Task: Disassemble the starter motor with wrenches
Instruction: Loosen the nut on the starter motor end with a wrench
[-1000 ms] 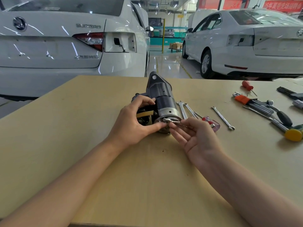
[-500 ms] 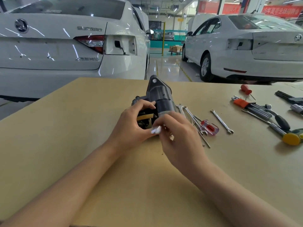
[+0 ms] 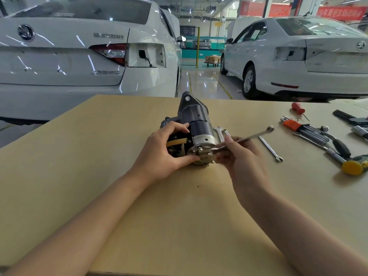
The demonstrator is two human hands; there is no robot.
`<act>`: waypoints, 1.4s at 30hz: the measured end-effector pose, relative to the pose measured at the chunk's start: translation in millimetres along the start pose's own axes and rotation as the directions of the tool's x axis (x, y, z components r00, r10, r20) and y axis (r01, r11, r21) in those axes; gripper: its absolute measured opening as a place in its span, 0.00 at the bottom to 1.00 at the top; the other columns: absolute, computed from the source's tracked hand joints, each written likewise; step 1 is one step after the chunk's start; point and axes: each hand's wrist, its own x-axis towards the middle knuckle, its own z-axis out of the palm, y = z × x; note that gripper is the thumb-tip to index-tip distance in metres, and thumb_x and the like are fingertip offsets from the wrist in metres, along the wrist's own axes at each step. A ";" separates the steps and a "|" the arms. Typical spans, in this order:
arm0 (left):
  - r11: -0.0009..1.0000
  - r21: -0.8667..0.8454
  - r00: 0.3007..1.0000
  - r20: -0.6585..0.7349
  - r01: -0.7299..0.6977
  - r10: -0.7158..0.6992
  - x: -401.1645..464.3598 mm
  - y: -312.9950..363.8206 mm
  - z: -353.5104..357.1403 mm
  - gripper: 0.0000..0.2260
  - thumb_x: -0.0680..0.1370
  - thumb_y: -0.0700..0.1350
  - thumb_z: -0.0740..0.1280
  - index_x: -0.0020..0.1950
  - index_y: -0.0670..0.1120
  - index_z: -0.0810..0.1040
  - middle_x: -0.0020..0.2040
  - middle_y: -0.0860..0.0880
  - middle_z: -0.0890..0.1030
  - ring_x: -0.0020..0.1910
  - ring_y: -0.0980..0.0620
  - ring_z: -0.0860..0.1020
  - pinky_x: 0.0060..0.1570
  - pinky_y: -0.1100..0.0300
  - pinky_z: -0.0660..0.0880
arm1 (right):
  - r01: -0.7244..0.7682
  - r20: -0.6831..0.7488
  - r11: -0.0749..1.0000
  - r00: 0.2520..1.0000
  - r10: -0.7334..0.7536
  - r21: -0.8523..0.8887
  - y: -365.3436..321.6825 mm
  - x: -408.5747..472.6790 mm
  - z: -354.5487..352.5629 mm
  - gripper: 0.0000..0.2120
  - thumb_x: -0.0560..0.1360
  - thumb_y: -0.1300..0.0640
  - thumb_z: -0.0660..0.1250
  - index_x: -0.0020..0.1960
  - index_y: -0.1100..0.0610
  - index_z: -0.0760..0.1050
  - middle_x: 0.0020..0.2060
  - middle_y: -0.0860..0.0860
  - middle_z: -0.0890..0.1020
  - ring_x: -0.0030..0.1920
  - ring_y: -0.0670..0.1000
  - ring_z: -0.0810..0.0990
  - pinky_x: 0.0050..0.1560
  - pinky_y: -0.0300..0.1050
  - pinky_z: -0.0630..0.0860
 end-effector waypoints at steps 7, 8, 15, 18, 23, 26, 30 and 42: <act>0.999 0.012 0.999 -0.022 -0.032 0.033 1.2 -2.9 0.1 0.22 0.64 0.46 0.80 0.53 0.52 0.75 0.61 0.59 0.78 0.61 0.63 0.77 0.62 0.68 0.71 | -0.166 0.006 0.974 0.986 0.167 0.156 4.8 4.6 -2.5 0.06 0.77 0.67 0.65 0.53 0.66 0.72 0.26 0.55 0.80 0.28 0.50 0.81 0.31 0.40 0.79; 0.999 0.011 0.999 -0.023 -0.034 0.035 1.1 -2.5 0.1 0.22 0.64 0.46 0.80 0.53 0.52 0.75 0.61 0.59 0.79 0.61 0.62 0.77 0.62 0.68 0.71 | -0.166 0.010 0.972 0.986 0.167 0.165 4.6 4.6 -2.7 0.07 0.76 0.68 0.66 0.53 0.67 0.72 0.27 0.56 0.81 0.29 0.51 0.82 0.32 0.40 0.80; 0.999 0.020 0.999 -0.019 -0.043 0.043 1.6 -0.6 -0.4 0.22 0.64 0.46 0.80 0.54 0.50 0.76 0.61 0.58 0.78 0.61 0.63 0.77 0.62 0.69 0.71 | -0.150 0.019 0.977 0.989 0.149 0.151 2.7 -1.2 -2.6 0.06 0.74 0.70 0.68 0.44 0.64 0.71 0.31 0.59 0.83 0.32 0.54 0.85 0.32 0.40 0.80; 0.999 0.012 0.999 -0.025 -0.034 0.035 1.2 -0.3 0.3 0.23 0.64 0.45 0.80 0.55 0.47 0.76 0.61 0.56 0.79 0.61 0.63 0.77 0.63 0.66 0.72 | -0.155 0.015 0.977 0.988 0.155 0.145 4.5 -1.6 -2.1 0.06 0.74 0.69 0.68 0.49 0.69 0.73 0.31 0.59 0.83 0.33 0.54 0.85 0.32 0.39 0.80; 1.000 0.009 0.999 -0.032 -0.027 0.027 1.0 -0.3 0.4 0.22 0.64 0.45 0.80 0.55 0.47 0.76 0.61 0.57 0.79 0.61 0.63 0.77 0.63 0.64 0.73 | -0.276 -0.020 0.939 0.958 0.286 0.203 5.9 0.2 -2.8 0.02 0.72 0.70 0.68 0.44 0.69 0.76 0.31 0.58 0.84 0.31 0.51 0.84 0.31 0.38 0.80; 1.000 0.014 0.999 -0.037 -0.024 0.024 0.7 0.9 0.9 0.22 0.64 0.45 0.81 0.55 0.47 0.76 0.62 0.56 0.79 0.61 0.62 0.77 0.64 0.61 0.73 | -0.330 -0.027 0.916 0.938 0.344 0.228 4.7 0.6 -3.2 0.01 0.71 0.71 0.69 0.41 0.69 0.77 0.32 0.59 0.84 0.31 0.52 0.84 0.30 0.38 0.80; 1.000 0.013 0.999 -0.032 -0.016 0.017 0.0 3.1 1.1 0.25 0.63 0.48 0.81 0.55 0.47 0.76 0.61 0.56 0.80 0.61 0.62 0.77 0.63 0.61 0.73 | -0.353 0.003 0.907 0.932 0.362 0.229 4.0 0.1 -3.9 0.03 0.70 0.70 0.71 0.42 0.70 0.78 0.33 0.60 0.84 0.31 0.52 0.84 0.30 0.38 0.79; 0.998 -0.048 0.999 -0.020 0.041 -0.042 -2.3 5.4 1.6 0.23 0.63 0.48 0.78 0.56 0.48 0.77 0.61 0.55 0.80 0.62 0.62 0.76 0.61 0.60 0.74 | 0.845 0.605 0.147 0.479 -0.636 -0.514 10.6 -4.3 16.7 0.05 0.68 0.67 0.73 0.43 0.61 0.80 0.37 0.53 0.81 0.36 0.53 0.80 0.38 0.45 0.75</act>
